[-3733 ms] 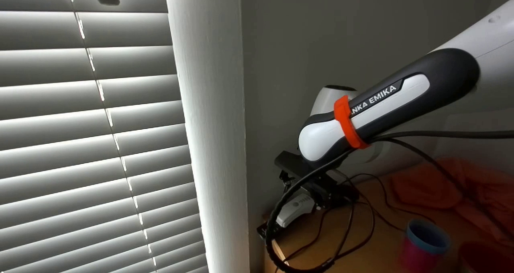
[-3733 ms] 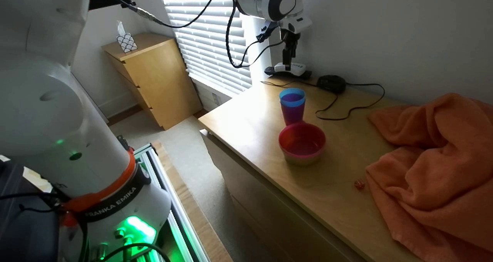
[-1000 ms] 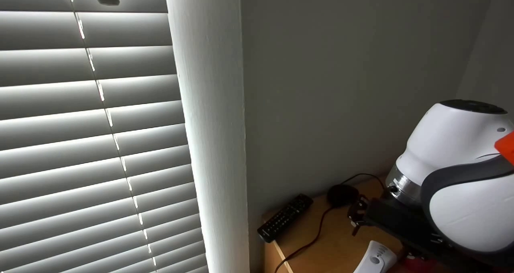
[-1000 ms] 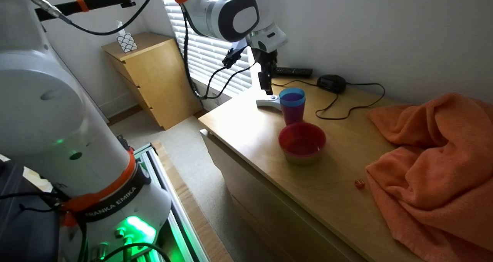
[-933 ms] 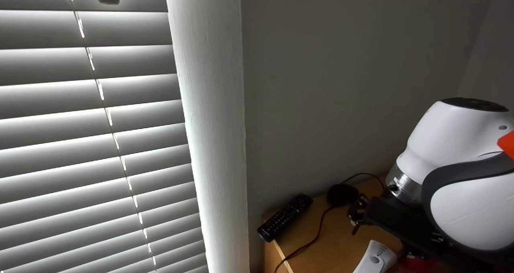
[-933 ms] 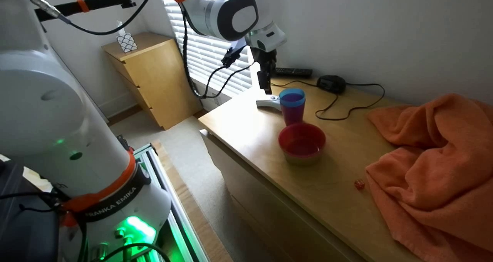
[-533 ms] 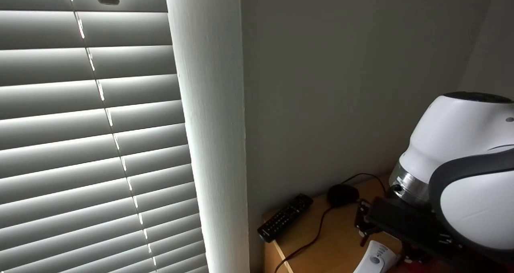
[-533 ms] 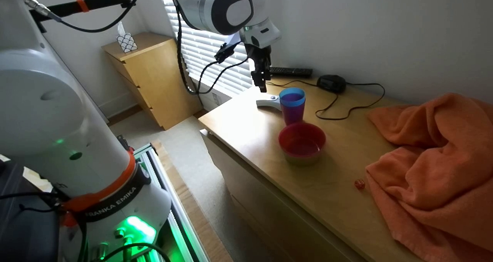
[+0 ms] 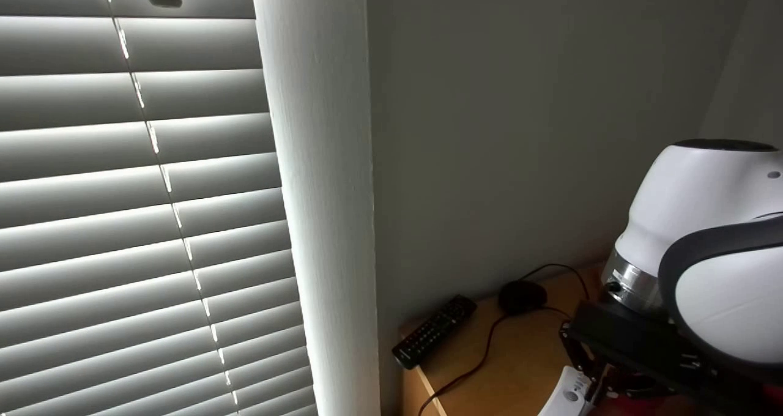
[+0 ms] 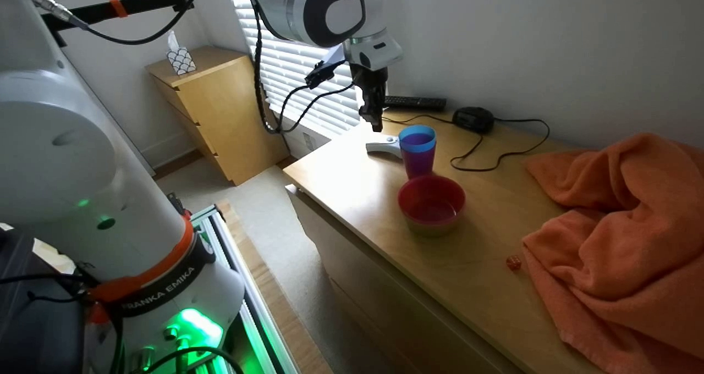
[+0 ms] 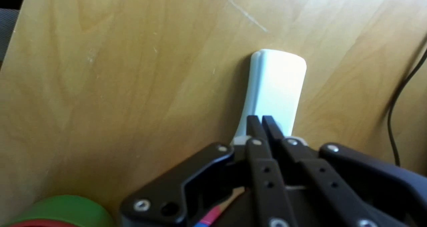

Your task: Move the white lights remote controller backwards and press the on button on the lights remote controller

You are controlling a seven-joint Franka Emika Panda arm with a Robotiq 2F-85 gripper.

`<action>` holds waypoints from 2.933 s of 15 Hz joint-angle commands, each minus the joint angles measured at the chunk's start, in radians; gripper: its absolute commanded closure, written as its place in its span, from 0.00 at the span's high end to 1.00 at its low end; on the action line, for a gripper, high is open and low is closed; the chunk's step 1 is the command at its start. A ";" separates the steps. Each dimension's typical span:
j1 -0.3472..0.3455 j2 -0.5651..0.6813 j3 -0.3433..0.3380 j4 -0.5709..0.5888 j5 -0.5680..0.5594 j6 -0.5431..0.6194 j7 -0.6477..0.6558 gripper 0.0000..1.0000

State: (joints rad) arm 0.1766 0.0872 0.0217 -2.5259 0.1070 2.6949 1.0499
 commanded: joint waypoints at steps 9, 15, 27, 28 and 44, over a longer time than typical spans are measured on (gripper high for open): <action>-0.012 0.048 0.015 0.090 -0.081 -0.150 0.224 0.00; 0.012 0.097 -0.001 0.147 -0.233 -0.204 0.458 0.00; 0.055 0.199 -0.025 0.225 -0.413 -0.179 0.680 0.00; 0.058 0.206 -0.026 0.231 -0.413 -0.179 0.686 0.00; 0.062 0.213 -0.019 0.234 -0.363 -0.133 0.681 0.00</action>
State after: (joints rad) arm 0.2334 0.3108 -0.0007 -2.2756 -0.2781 2.5347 1.7315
